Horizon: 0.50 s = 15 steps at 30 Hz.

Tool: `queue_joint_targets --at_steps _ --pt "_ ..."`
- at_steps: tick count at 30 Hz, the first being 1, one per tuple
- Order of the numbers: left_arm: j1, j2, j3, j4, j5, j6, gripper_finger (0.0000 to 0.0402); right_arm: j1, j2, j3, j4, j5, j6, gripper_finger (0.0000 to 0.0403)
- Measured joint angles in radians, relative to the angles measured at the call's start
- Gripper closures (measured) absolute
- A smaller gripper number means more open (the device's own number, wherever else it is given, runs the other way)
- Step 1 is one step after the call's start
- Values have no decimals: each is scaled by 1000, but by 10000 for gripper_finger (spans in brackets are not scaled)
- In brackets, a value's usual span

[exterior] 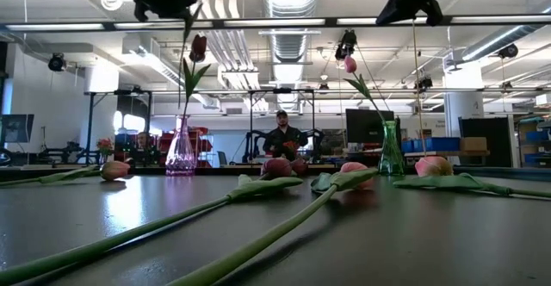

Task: Sort flowers into vase by color
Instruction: Put the bottom left red flower into the purple vase

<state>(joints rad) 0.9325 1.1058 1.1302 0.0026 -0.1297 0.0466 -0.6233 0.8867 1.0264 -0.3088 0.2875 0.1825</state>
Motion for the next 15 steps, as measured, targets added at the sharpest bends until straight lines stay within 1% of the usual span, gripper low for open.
queue_joint_targets --at_steps 7,15 --pt "3 73 19 13 13 21 401 0 0 0 0 0 -1 393" --pt "8 94 3 15 12 23 401 0 1 0 0 0 -3 393"
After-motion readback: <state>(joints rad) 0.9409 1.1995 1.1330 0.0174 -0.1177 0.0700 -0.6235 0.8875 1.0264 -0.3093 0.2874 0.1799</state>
